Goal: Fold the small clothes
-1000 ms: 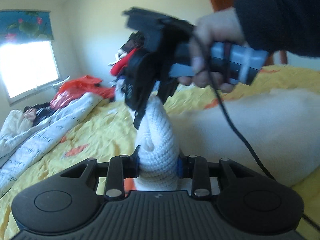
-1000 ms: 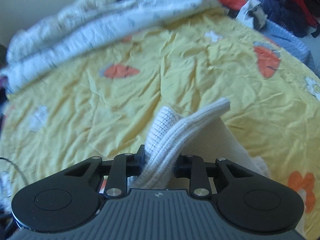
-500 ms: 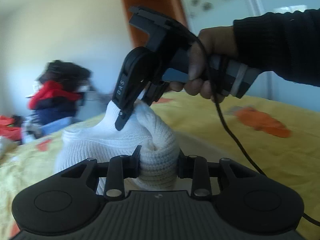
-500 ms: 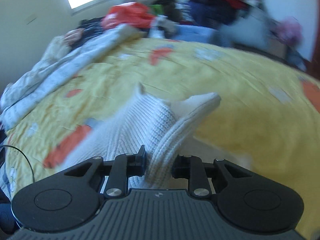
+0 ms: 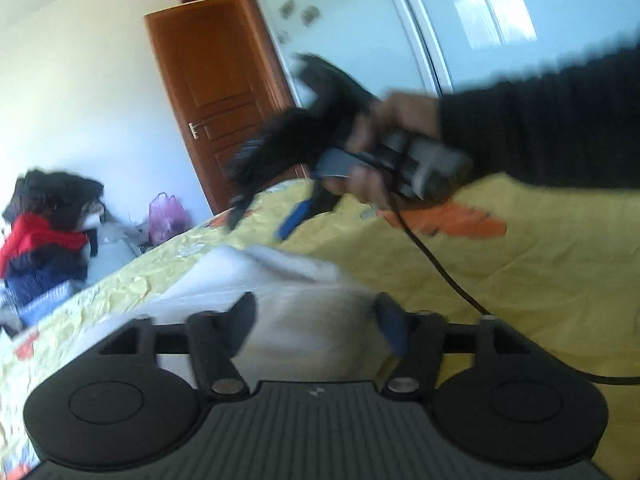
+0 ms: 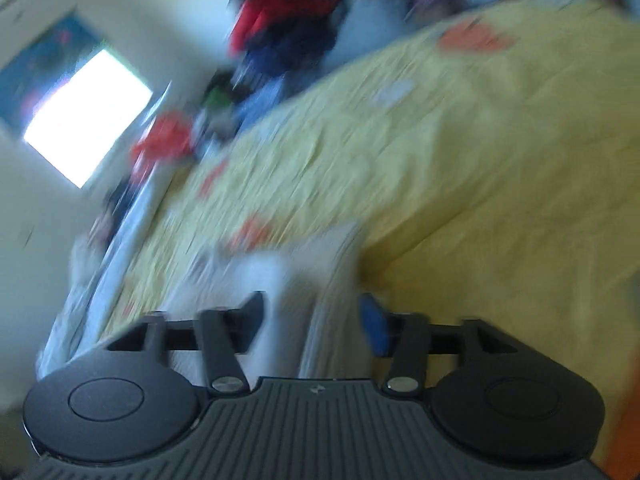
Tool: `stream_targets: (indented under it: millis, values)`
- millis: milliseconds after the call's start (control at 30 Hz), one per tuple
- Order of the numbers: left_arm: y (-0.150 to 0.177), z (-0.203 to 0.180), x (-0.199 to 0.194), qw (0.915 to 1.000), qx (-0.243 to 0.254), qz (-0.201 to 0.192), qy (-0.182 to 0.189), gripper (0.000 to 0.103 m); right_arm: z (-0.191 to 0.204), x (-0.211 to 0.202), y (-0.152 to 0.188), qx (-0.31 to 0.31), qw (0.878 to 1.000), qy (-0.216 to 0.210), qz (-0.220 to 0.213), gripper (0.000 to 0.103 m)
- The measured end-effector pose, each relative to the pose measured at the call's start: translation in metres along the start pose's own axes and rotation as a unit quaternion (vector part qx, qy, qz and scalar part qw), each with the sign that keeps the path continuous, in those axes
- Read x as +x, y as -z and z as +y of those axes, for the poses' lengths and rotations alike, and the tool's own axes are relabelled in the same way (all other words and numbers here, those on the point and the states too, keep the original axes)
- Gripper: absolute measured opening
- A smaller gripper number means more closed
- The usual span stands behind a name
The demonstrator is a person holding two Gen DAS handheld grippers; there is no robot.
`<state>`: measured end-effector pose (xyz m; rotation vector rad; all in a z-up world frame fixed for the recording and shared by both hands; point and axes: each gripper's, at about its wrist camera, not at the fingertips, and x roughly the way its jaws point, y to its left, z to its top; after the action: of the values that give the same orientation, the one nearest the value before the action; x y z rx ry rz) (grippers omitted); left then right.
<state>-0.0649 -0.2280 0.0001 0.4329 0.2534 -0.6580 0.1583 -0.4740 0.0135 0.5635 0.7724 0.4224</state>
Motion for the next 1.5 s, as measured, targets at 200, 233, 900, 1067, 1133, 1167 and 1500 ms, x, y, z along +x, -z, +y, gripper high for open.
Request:
stream_targets:
  millis: [200, 233, 900, 1067, 1133, 1167, 1500]
  values:
    - [0.009, 0.086, -0.048, 0.9925, -0.103, -0.04, -0.053, 0.093, 0.029, -0.011, 0.01, -0.03, 0.998, -0.048, -0.014, 0.067]
    - [0.011, 0.099, -0.047, 0.9906, -0.108, -0.037, -0.076, 0.094, 0.035, -0.009, 0.012, -0.039, 0.998, -0.058, -0.008, 0.067]
    - [0.034, 0.114, 0.065, 0.9823, -0.161, 0.09, -0.032, 0.099, 0.018, 0.035, 0.029, -0.042, 0.999, 0.011, 0.026, 0.017]
    - [0.033, 0.165, 0.003, 0.9527, -0.304, 0.007, -0.006, 0.101, 0.023, 0.008, 0.032, -0.006, 1.0, -0.007, 0.004, 0.059]
    - [0.042, 0.197, -0.007, 0.933, -0.36, -0.004, -0.008, 0.103, 0.019, -0.016, 0.033, 0.006, 0.999, -0.019, -0.036, 0.092]
    - [0.05, 0.215, -0.002, 0.9212, -0.389, 0.007, -0.007, 0.103, 0.015, -0.024, 0.032, 0.01, 0.998, -0.026, -0.056, 0.103]
    - [0.11, 0.27, 0.095, 0.8068, -0.573, 0.115, 0.086, 0.103, -0.006, 0.038, 0.045, 0.035, 0.998, -0.035, 0.042, 0.096]
